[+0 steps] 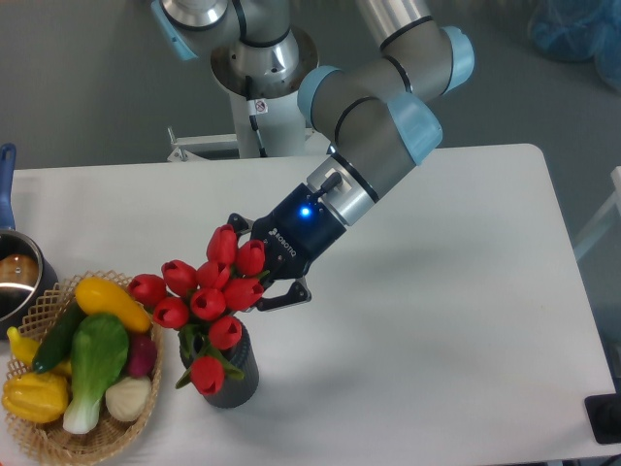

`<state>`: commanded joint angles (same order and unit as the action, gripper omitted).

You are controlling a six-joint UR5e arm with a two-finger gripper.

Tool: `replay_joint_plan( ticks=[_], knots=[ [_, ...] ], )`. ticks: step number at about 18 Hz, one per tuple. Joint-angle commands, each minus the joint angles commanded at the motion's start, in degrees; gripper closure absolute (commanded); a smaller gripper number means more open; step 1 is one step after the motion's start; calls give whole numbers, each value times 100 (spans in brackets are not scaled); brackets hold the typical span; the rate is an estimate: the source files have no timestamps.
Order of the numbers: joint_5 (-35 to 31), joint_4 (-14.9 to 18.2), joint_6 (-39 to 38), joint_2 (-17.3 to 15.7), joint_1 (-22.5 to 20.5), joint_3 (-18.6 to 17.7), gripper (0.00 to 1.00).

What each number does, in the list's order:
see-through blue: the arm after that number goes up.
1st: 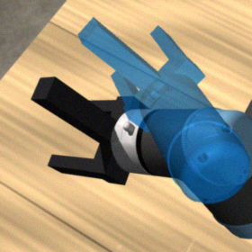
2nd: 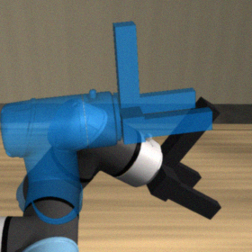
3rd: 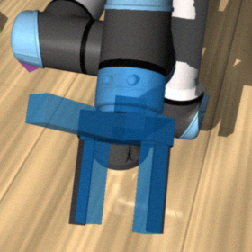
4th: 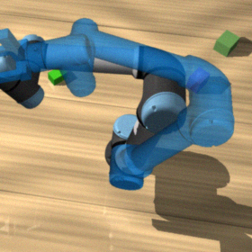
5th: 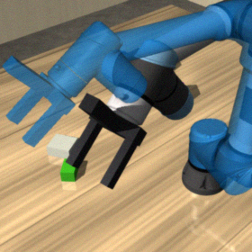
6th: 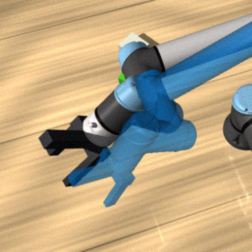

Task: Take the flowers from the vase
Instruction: 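Lift the gripped tulips up out of the dark vase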

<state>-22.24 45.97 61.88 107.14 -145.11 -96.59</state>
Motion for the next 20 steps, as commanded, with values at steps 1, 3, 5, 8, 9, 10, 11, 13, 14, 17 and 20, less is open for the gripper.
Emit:
replay_joint_plan(
  ticks=[1, 3, 5, 8, 9, 10, 11, 13, 14, 17, 20],
  knots=[
    [35, 9, -105, -52, -26, 26, 67],
    [62, 0, -246, -97, -26, 44, 67],
    [62, 9, -255, -141, -35, 70, 67],
    [70, 0, -316, -176, -44, 114, 67],
    [97, 9, -395, -211, -44, 158, 67],
    [123, 0, -483, -246, -44, 176, 67],
    [149, 0, -545, -307, -44, 202, 67],
    [193, 9, -633, -360, -44, 246, 67],
    [202, 9, -685, -395, -44, 298, 67],
    [202, 9, -791, -440, -35, 334, 67],
    [229, 9, -809, -484, -44, 396, 67]
  ],
)
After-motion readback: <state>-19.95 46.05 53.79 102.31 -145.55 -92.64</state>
